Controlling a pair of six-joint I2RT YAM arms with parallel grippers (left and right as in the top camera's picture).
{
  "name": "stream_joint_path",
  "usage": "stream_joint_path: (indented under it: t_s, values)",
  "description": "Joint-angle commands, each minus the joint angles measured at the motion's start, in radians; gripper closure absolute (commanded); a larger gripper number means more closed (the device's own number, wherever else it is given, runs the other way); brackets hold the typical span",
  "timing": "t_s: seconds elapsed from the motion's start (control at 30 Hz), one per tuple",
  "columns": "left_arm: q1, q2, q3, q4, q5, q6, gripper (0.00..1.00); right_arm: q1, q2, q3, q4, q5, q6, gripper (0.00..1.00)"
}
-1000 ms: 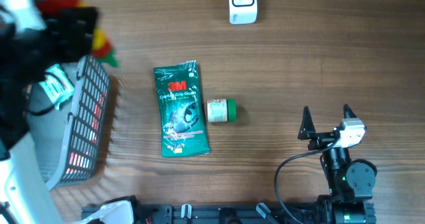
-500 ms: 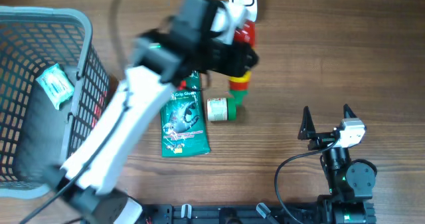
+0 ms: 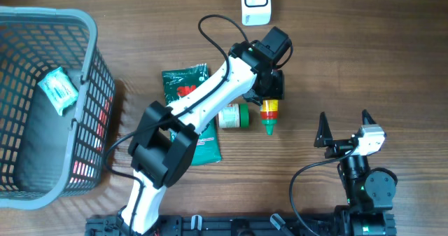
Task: Scan the item barcode
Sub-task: 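Set the red-capped bottle on the table right of the jar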
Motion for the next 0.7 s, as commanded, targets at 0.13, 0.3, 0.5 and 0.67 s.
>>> stream_joint_path:
  t_s: [0.13,0.3,0.5,0.67]
  values:
    - [-0.037,0.007,-0.142,0.084,-0.096,-0.084,0.46,0.003,-0.005,-0.001,0.002,-0.005,-0.009,0.0]
    - [-0.05,0.008,-0.235,0.178,-0.101,-0.084,0.44,0.003,-0.005,-0.001,0.002,-0.005,-0.009,0.0]
    - [-0.047,0.008,-0.24,0.145,-0.147,-0.085,0.45,0.003,-0.005,-0.001,0.002,-0.005,-0.009,0.0]
    - [-0.047,0.005,-0.24,0.135,-0.147,-0.082,0.36,0.003,-0.005,-0.001,0.002,-0.005,-0.009,0.0]
